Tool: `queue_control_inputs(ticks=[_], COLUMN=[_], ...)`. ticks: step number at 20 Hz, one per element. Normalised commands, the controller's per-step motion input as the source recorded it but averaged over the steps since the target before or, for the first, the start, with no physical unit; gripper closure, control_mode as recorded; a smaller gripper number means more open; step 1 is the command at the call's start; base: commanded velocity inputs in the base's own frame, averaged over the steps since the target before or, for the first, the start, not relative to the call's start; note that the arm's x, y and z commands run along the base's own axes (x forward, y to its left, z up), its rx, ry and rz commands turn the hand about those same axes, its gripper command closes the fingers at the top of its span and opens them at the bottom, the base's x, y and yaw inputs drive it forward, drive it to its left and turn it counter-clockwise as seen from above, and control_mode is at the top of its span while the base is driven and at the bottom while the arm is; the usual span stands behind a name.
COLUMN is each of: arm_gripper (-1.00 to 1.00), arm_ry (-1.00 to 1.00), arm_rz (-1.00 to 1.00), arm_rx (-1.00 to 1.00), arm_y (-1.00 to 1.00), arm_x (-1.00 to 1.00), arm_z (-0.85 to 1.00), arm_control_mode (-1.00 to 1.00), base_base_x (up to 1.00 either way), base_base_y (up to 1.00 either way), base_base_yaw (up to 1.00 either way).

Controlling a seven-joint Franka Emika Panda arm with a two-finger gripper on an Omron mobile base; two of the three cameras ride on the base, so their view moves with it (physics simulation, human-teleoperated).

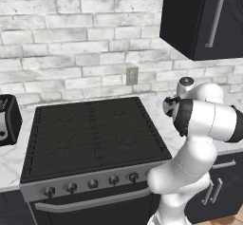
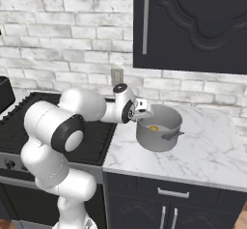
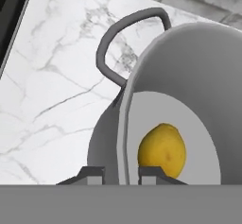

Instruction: Turn on the sink faucet. Then move the lemon from the counter to the sink. Turn off the sink. Move the vegetable from the sink to the pot next to the stove. Finally move the pot to the rear left burner.

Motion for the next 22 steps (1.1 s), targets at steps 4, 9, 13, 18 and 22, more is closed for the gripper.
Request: queue_control_inputs(ticks=[4, 9, 13, 18, 22], arm_gripper=[1.00, 1.00, 1.00, 1.00, 1.00], arm_ry=[-0.02, 0.00, 0.00, 0.00, 0.00], arm_rz=[0.00, 0.06, 0.14, 0.22, 0.28], arm_rx=[0.00, -0.01, -0.03, -0.01, 0.00], arm_y=[0.45, 0.64, 0.77, 0.82, 0.83], arm_x=[-0.30, -0.20, -0.04, 0.00, 0.00], arm_z=[0.40, 0.52, 0.47, 0.28, 0.21], arm_control_mode=[-1.00, -1.00, -1.00, -1.00, -1.00], base_base_x=[0.00, 0.00, 0.00, 0.00, 0.00], base_base_y=[0.00, 0.00, 0.00, 0.00, 0.00], base_base_yaw=[0.00, 0.00, 0.00, 0.00, 0.00])
